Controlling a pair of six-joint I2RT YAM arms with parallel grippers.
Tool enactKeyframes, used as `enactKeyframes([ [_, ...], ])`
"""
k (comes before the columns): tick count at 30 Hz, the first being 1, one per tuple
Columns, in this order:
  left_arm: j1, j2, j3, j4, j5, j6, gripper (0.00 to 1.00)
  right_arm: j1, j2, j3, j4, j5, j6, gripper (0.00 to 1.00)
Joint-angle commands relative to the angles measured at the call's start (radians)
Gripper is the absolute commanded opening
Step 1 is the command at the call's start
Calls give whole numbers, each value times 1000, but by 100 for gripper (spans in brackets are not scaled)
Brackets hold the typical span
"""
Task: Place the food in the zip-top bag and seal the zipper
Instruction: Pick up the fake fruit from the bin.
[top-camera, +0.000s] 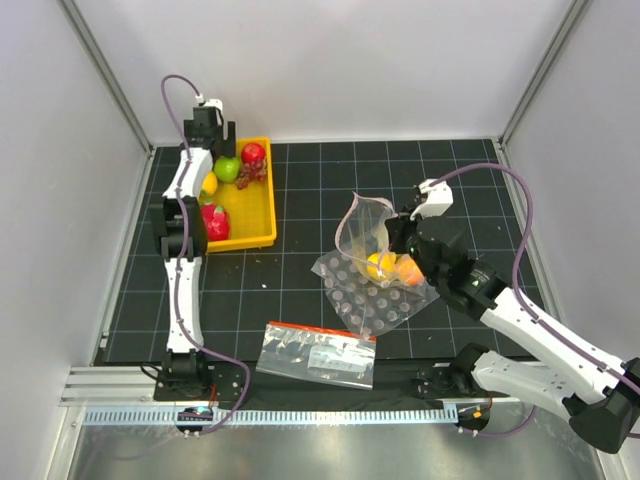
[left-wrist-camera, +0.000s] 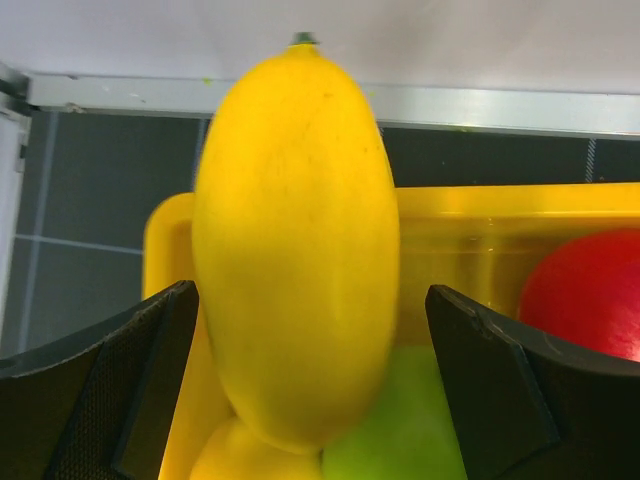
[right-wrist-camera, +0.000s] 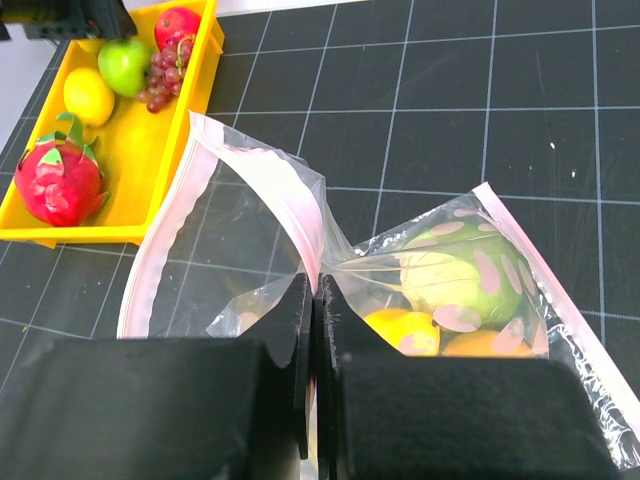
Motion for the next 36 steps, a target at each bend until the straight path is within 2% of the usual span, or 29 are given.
enactKeyframes([
  [1, 2, 36, 41, -36, 55, -60, 100, 5, -31, -1, 45, 33, 10, 1],
  [4, 2, 50, 33, -33, 93, -78, 100, 5, -40, -3, 43, 34, 10, 1],
  [9, 4, 18, -35, 18, 101, -80, 80, 5, -51, -9, 47, 37, 10, 1],
  [10, 4, -8, -54, 32, 99, -74, 70, 5, -51, -9, 47, 39, 11, 1],
  [12, 4, -36, -115, 71, 98, -64, 58, 5, -51, -9, 47, 37, 11, 1],
  [13, 2, -48, -134, 82, 96, -61, 44, 5, -51, -9, 48, 37, 11, 1],
  [16, 4, -91, -184, 104, 98, -49, 27, 5, -52, -9, 45, 37, 11, 1],
  [19, 2, -148, -232, 116, 96, -58, 22, 5, -54, -9, 47, 41, 11, 1],
  [27, 2, -356, -362, 127, 140, -133, 18, 5, -60, -12, 48, 45, 5, 1],
  [32, -1, -485, -528, 122, 185, -211, 17, 5, -54, -15, 57, 45, -2, 1],
  [36, -4, -620, -687, 148, 295, -345, 15, 5, -56, -11, 63, 28, -15, 1],
])
